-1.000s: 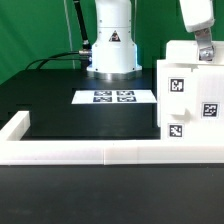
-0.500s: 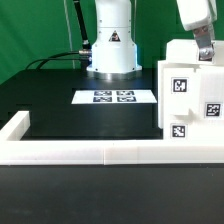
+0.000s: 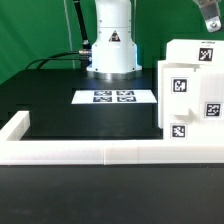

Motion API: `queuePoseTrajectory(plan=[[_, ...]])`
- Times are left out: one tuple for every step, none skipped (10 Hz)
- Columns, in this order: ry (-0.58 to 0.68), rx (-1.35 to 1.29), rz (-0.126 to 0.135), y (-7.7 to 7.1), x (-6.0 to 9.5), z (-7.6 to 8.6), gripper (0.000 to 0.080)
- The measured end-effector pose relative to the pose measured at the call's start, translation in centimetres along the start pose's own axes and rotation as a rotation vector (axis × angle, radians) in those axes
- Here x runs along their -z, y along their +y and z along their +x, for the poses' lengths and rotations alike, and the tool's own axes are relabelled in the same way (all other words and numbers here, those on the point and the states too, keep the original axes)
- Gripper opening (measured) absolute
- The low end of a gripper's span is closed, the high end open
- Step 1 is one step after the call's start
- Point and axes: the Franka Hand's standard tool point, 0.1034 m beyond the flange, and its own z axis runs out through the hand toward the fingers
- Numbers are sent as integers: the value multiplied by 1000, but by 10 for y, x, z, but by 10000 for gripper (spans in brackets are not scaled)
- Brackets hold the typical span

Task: Assemble cabinet

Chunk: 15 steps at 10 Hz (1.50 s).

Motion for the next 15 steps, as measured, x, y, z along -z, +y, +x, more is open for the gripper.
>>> queuePoseTrajectory(plan=[[1,30,-2,1,-1,1,797],[1,38,-3,1,-1,0,797],[-2,207,-42,5,-2,1,797],[-16,359,-69,4,-1,-3,797],[-24,468,-69,0,1,-6,797],[-34,591,-76,0,2,-7,797],[-46,718,-82,-1,4,-9,797],[-64,896,-100,-1,6,-12,797],[-71,966,-103,-1,7,-14,797],[-74,1017,-104,-1,7,-13,797],[-79,1103,-101,-1,7,-12,797],[-82,1161,-99,-1,7,-12,797],[-85,1199,-98,-1,7,-12,797],[-79,1379,-103,-1,7,-11,797],[-66,1586,-116,-1,8,-9,797]])
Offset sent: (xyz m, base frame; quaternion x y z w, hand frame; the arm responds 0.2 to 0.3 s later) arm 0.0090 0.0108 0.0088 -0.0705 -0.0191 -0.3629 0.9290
